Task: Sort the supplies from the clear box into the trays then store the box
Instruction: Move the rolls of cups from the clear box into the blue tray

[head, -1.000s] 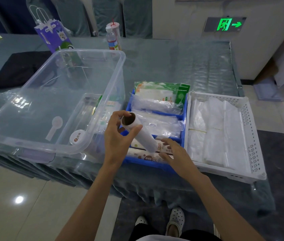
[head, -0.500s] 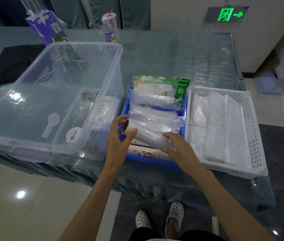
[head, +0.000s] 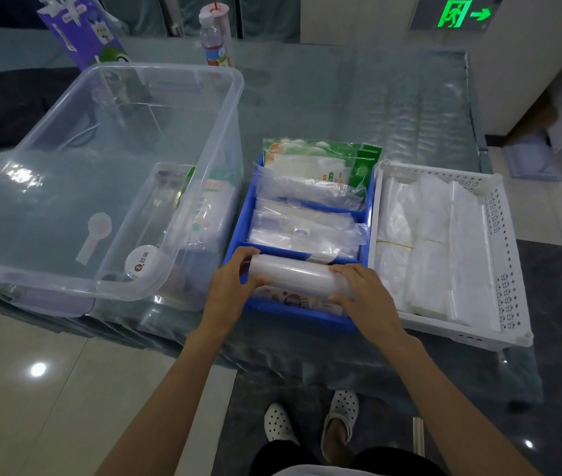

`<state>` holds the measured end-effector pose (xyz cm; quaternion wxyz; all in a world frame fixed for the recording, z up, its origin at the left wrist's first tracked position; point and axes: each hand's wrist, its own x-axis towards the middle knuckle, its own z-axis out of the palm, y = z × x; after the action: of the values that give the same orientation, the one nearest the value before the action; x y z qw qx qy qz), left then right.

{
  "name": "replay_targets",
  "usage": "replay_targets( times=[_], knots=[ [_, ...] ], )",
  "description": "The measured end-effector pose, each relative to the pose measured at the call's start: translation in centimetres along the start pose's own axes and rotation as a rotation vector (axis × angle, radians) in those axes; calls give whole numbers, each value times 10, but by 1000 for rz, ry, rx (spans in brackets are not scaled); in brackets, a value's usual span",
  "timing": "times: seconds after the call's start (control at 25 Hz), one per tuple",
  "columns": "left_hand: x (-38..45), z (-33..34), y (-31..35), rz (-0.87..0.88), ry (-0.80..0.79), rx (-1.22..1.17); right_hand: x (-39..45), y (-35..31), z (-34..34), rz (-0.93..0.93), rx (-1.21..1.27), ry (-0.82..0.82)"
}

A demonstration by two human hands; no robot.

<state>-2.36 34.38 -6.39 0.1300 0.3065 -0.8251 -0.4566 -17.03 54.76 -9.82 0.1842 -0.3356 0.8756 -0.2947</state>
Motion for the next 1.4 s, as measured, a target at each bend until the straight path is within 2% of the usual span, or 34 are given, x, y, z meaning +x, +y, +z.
replay_targets(
  times=[0.32, 0.52, 0.64, 0.88, 1.08, 1.24, 1.4],
  knots=[
    [8, 8, -11, -36, -70, 127, 1, -7, 1, 37, -40, 31],
    [7, 6, -4, 138, -48, 416, 8, -16, -14, 35, -112, -66],
    [4, 4, 8, 156, -45, 542, 8, -21, -27, 1, -86, -68],
    [11, -10, 52, 369, 94, 704, 19, -48, -65, -88, -141, 2],
    [6, -39, 99, 511, 297, 759, 30, -90, -99, -257, -161, 99],
    [-7, -72, 114, 494, 455, 769, 32, -129, -115, -384, -164, 125],
    [-23, -113, 107, 472, 569, 783, 30, -169, -109, -434, -185, 128]
  ],
)
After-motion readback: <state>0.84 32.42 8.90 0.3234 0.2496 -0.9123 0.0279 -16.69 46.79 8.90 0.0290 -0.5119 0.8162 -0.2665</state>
